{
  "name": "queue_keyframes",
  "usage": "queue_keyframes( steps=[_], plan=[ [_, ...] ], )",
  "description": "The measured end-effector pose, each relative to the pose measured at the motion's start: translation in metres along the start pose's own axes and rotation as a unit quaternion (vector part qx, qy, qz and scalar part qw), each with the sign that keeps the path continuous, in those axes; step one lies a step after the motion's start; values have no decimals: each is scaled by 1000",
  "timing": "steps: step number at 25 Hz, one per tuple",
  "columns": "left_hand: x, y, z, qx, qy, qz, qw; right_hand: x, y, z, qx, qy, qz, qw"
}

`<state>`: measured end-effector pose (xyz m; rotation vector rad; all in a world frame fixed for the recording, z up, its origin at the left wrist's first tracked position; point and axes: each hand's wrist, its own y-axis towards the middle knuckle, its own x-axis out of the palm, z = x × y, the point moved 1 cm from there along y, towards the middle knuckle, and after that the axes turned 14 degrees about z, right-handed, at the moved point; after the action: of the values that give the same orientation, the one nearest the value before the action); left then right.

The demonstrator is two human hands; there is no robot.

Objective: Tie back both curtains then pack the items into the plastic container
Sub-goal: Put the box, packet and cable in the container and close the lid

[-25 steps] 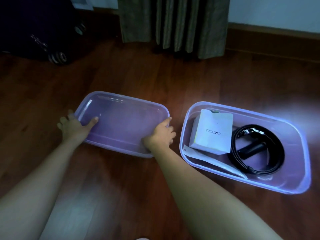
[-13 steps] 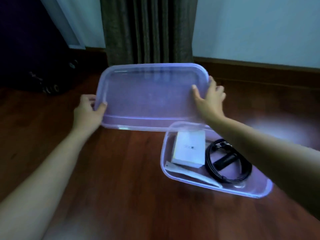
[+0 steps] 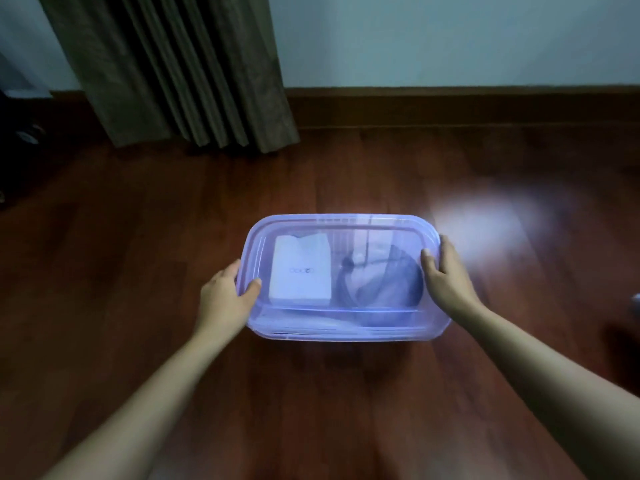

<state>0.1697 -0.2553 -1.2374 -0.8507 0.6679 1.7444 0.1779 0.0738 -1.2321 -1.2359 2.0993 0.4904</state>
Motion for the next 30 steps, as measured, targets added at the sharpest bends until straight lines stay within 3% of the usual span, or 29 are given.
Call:
queue_keyframes(
  steps=[10,14,17,20,24,30],
  plan=[
    [1,-15,5,-10,-27,11,1000,-5,0,17,53,16,11,998],
    [12,32,24,-143,-91,6,985,-3,31,13,129,44,6,991],
    [26,68,27,-202,-155,-64,965,2,52,9,164,35,7,986],
    [42,73,21,-186,-167,-96,963,10,57,14,153,36,-6,987],
    [50,73,20,-152,-151,-55,975,17,59,20,148,76,13,986],
    [52,76,17,-130,-124,-57,982,16,61,19,109,51,41,992]
  ],
)
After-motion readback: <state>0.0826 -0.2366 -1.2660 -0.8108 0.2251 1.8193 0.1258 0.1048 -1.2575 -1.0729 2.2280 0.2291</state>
